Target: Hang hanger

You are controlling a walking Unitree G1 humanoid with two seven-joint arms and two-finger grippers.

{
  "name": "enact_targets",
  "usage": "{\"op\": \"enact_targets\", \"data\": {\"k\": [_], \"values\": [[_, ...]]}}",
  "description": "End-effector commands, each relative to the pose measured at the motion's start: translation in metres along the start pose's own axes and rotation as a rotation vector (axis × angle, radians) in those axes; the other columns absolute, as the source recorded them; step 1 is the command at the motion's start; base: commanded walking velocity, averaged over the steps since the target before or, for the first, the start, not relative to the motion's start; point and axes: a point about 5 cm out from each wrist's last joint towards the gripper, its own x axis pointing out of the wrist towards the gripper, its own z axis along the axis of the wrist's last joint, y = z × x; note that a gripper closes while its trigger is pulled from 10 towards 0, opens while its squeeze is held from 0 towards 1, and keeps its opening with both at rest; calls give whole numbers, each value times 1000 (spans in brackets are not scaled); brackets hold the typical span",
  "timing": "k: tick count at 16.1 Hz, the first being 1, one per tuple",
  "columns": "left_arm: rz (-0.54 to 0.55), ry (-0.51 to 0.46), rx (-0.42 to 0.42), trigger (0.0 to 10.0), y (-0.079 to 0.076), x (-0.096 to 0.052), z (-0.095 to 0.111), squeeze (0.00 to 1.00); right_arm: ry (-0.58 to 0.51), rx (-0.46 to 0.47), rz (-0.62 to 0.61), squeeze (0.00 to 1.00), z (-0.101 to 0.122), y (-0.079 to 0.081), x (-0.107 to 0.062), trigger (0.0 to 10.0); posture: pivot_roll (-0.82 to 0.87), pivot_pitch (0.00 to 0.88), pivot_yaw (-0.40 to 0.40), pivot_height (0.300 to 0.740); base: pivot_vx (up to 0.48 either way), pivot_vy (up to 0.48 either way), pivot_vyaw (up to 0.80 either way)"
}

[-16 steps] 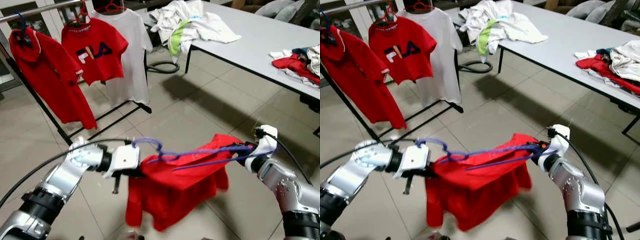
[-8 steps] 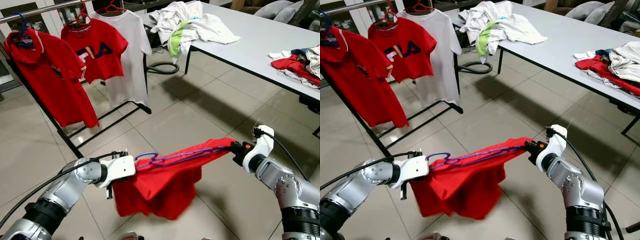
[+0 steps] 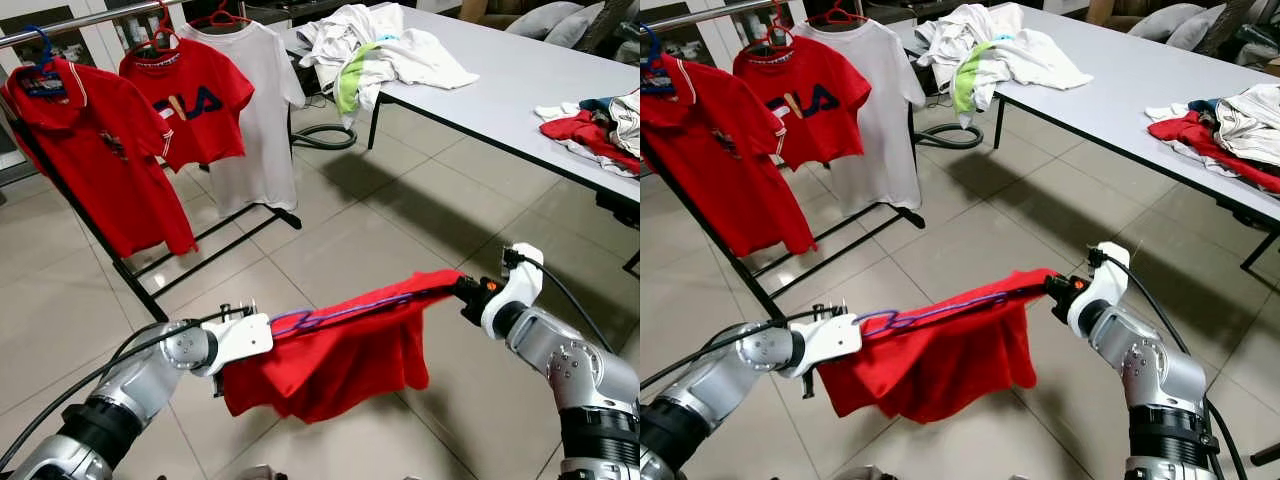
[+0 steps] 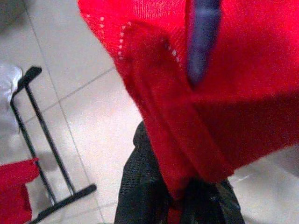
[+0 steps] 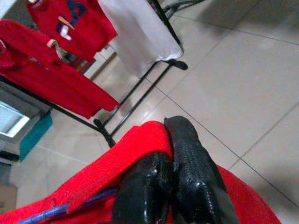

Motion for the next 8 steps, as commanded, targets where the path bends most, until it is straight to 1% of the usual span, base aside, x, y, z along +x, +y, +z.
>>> {"op": "enact_targets", "data": {"k": [1,2,3,4,5,6,8], "values": [[26,196,-47,0,6,-5,-33,0,-116,-39,-17,0,30,5,-7,0,-80,3,46,740,0,0,0],[45,227,-64,0,11,-5,-36,0,-121,-50,-4,0,32,9,-8,0,-80,5,46,740,0,0,0],[53,237,-67,0,13,-5,-37,0,-122,-57,-1,0,33,10,-8,0,-80,6,46,740,0,0,0],[77,274,-84,0,22,-6,-38,0,-118,-79,14,0,33,16,-10,0,-80,8,45,740,0,0,0],[77,293,-81,0,24,-5,-39,0,-116,-86,20,0,33,19,-10,0,-79,9,45,740,0,0,0],[71,320,-78,0,27,-4,-39,0,-118,-90,41,0,33,25,-11,0,-78,9,43,740,0,0,0],[55,328,-55,0,30,2,-35,0,-125,-93,65,0,34,36,-11,0,-80,7,44,740,0,0,0]]}}
